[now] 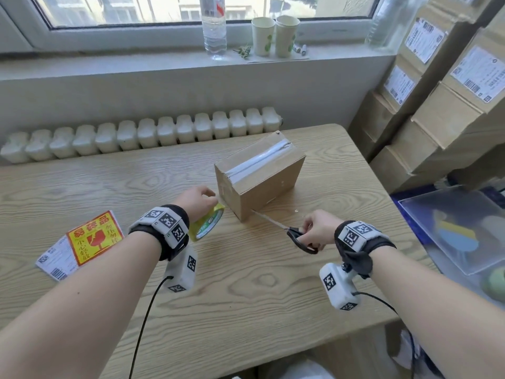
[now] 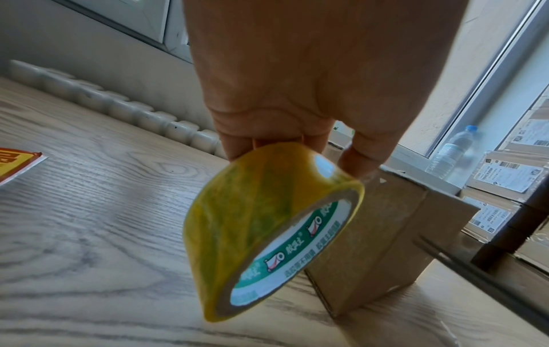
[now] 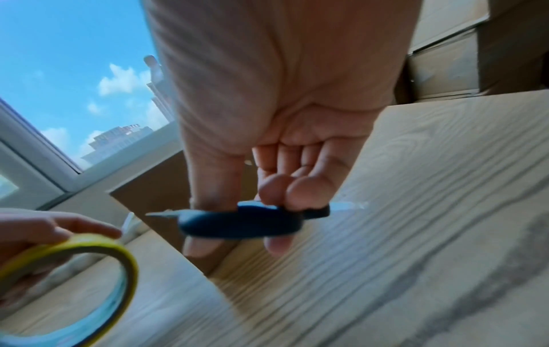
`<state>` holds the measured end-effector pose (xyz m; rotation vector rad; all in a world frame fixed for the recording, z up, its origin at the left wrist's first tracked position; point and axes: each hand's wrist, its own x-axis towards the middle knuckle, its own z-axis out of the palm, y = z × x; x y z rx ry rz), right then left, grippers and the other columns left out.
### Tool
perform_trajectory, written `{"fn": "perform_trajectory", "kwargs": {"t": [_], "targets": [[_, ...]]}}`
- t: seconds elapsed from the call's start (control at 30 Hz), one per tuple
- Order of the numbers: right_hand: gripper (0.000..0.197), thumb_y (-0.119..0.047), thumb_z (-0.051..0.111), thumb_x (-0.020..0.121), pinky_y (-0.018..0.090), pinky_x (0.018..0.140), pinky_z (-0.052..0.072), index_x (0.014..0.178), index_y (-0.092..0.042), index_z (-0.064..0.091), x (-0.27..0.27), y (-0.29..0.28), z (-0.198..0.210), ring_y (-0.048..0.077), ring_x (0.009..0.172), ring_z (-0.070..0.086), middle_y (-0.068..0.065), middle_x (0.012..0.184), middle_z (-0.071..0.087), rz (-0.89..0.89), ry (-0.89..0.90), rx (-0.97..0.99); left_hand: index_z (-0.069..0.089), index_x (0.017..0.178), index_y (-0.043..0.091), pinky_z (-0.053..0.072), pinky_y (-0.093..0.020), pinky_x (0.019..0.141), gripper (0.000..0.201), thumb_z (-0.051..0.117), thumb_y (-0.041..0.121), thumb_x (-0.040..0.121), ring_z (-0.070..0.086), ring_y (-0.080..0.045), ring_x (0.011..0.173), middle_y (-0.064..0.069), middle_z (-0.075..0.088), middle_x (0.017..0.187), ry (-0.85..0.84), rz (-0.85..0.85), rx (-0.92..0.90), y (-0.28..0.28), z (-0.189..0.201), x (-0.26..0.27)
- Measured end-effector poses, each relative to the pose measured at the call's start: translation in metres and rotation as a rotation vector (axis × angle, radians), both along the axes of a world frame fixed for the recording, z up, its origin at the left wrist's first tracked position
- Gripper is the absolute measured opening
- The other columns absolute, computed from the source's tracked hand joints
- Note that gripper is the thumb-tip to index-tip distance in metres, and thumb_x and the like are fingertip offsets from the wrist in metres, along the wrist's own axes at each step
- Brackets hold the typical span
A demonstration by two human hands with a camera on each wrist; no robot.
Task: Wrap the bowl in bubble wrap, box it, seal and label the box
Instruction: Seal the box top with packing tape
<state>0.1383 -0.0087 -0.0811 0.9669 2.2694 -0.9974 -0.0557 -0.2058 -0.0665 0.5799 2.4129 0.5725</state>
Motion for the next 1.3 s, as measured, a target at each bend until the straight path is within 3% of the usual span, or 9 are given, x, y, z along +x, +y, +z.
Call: {"fn": "perform_trajectory", "kwargs": {"t": [0.07, 0.27, 0.33, 0.43, 0.6, 0.77, 0.93, 1.1, 1.3], "targets": [[0.029, -0.031, 0.081, 0.073, 0.023, 0.048, 0.052, 0.068, -0.013, 0.059, -0.006, -0.006, 0.008, 0.013, 0.048, 0.057, 0.005, 0.061, 0.061, 0.013, 0.052, -0.083, 0.060, 0.121, 0.015, 0.044, -0.028, 0.073, 0.032, 0.047, 0.023, 0.092, 0.054, -0.020, 0.085, -0.003, 0.057, 0.096, 0.003, 0.004, 0.006, 0.000, 0.002, -0.001], [0.038, -0.055, 0.074, 0.071, 0.023, 0.053, 0.047, 0.062, -0.020, 0.066, -0.007, -0.015, 0.014, 0.010, 0.043, 0.047, 0.001, 0.064, 0.060, 0.129, -0.055, -0.109, 0.061, 0.119, 0.016, 0.043, -0.028, 0.073, 0.029, 0.047, 0.022, 0.094, 0.053, -0.019, 0.084, -0.004, 0.056, 0.097, -0.015, 0.021, 0.029, -0.004, 0.006, -0.004], [0.039, -0.054, 0.074, 0.072, 0.020, 0.047, 0.037, 0.054, -0.021, 0.064, -0.006, -0.018, 0.016, 0.012, 0.046, 0.042, -0.002, 0.062, 0.061, 0.183, -0.091, -0.057, 0.060, 0.119, 0.017, 0.043, -0.028, 0.073, 0.029, 0.047, 0.023, 0.094, 0.054, -0.019, 0.084, -0.005, 0.057, 0.101, -0.029, 0.018, 0.024, -0.005, 0.007, -0.006], [0.033, -0.047, 0.074, 0.076, 0.018, 0.040, 0.031, 0.061, -0.021, 0.061, -0.009, -0.020, 0.019, 0.014, 0.047, 0.039, -0.001, 0.064, 0.062, 0.146, -0.048, -0.096, 0.060, 0.118, 0.019, 0.043, -0.029, 0.072, 0.028, 0.047, 0.025, 0.094, 0.054, -0.018, 0.085, -0.003, 0.057, 0.101, -0.028, 0.005, 0.016, -0.006, 0.008, -0.007], [0.044, -0.061, 0.060, 0.081, 0.021, 0.047, 0.045, 0.078, -0.017, 0.058, -0.022, -0.034, 0.030, 0.012, 0.052, 0.042, -0.002, 0.058, 0.049, 0.116, -0.040, -0.167, 0.061, 0.117, 0.019, 0.043, -0.028, 0.072, 0.028, 0.047, 0.025, 0.093, 0.054, -0.018, 0.086, -0.004, 0.060, 0.105, -0.011, -0.015, 0.008, -0.008, 0.009, -0.008], [0.056, -0.072, 0.046, 0.082, 0.024, 0.051, 0.046, 0.090, -0.016, 0.050, -0.037, -0.052, 0.031, 0.010, 0.047, 0.038, -0.001, 0.060, 0.044, 0.085, -0.127, -0.254, 0.061, 0.116, 0.019, 0.042, -0.027, 0.074, 0.028, 0.047, 0.024, 0.093, 0.053, -0.017, 0.089, -0.002, 0.059, 0.103, -0.006, -0.037, 0.005, -0.009, 0.012, -0.010], [0.054, -0.071, 0.044, 0.084, 0.023, 0.049, 0.042, 0.087, -0.017, 0.051, -0.054, -0.058, 0.039, 0.005, 0.033, 0.037, -0.001, 0.059, 0.046, 0.070, -0.087, -0.278, 0.062, 0.116, 0.020, 0.039, -0.021, 0.059, 0.027, 0.047, 0.026, 0.094, 0.054, -0.015, 0.087, 0.001, 0.058, 0.100, 0.011, -0.086, -0.016, -0.010, 0.013, -0.014], [0.051, -0.069, 0.047, 0.084, 0.022, 0.047, 0.037, 0.080, -0.019, 0.052, -0.069, -0.061, 0.040, 0.007, 0.035, 0.036, -0.002, 0.056, 0.046, 0.102, -0.056, -0.264, 0.063, 0.112, 0.021, 0.041, -0.024, 0.068, 0.025, 0.048, 0.026, 0.093, 0.054, -0.015, 0.088, 0.002, 0.059, 0.100, -0.010, -0.094, -0.009, -0.009, 0.012, -0.020], [0.044, -0.051, 0.054, 0.091, 0.023, 0.039, 0.034, 0.065, -0.015, 0.052, -0.077, -0.055, 0.038, 0.013, 0.038, 0.036, -0.001, 0.049, 0.044, 0.131, 0.025, -0.210, 0.063, 0.111, 0.021, 0.043, -0.023, 0.063, 0.024, 0.050, 0.027, 0.092, 0.055, -0.012, 0.081, 0.002, 0.060, 0.096, -0.036, -0.104, -0.012, -0.010, 0.010, -0.029]]}}
